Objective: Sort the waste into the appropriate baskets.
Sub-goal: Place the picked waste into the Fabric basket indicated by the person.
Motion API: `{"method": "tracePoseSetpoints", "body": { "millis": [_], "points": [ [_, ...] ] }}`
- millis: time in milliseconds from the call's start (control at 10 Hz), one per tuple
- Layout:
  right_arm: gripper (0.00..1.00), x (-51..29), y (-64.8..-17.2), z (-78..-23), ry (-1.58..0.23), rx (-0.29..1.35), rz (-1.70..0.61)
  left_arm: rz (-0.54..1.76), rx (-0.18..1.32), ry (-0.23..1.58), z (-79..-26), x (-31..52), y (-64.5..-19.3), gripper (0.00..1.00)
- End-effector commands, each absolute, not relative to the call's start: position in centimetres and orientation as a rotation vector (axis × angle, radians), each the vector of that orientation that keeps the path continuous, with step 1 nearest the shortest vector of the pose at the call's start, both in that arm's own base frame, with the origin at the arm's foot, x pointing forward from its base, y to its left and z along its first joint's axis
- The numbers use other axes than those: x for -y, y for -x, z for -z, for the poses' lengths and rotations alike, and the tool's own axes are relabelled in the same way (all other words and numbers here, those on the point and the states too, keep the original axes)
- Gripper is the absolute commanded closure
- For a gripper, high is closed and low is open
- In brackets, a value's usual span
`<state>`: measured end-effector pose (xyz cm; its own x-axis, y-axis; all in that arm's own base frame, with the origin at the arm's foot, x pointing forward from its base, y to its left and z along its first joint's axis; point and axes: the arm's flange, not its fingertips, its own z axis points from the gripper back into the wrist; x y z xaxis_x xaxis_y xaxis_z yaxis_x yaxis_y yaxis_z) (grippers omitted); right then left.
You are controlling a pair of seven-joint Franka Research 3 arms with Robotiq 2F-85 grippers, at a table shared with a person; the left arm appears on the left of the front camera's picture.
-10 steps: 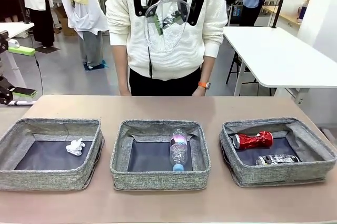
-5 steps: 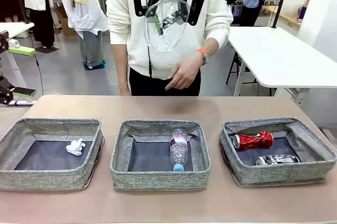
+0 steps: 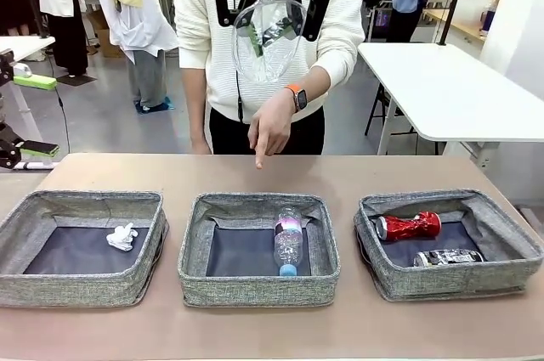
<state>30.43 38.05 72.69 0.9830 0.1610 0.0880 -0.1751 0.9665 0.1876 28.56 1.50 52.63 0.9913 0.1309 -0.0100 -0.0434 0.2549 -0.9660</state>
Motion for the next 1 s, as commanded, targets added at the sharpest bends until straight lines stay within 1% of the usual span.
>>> {"method": "tracePoseSetpoints", "body": {
  "millis": [0,500,600,700,800,900],
  "points": [
    [1.00,-38.1,-30.3,-72.9,-0.201,0.082,-0.171,-0.101,0.085,1.317,-52.8,-1.6,-28.4,0.00],
    [1.00,-38.1,-30.4,-72.7,-0.196,0.072,-0.170,-0.101,0.085,1.317,-52.8,-1.6,-28.4,0.00],
    [1.00,-38.5,-32.5,-66.5,-0.188,-0.025,-0.169,-0.101,0.085,1.317,-52.8,-1.6,-28.4,0.00],
    [1.00,-39.3,-33.3,-60.9,-0.224,-0.064,-0.180,-0.101,0.085,1.317,-52.8,-1.6,-28.4,0.00],
    [1.00,-40.5,-33.2,-55.7,-0.198,-0.093,-0.178,-0.101,0.085,1.317,-52.8,-1.6,-28.4,0.00],
    [1.00,-41.7,-32.5,-50.7,-0.198,-0.174,-0.220,-0.101,0.085,1.317,-52.8,-1.6,-28.4,0.00]
  ]
}}
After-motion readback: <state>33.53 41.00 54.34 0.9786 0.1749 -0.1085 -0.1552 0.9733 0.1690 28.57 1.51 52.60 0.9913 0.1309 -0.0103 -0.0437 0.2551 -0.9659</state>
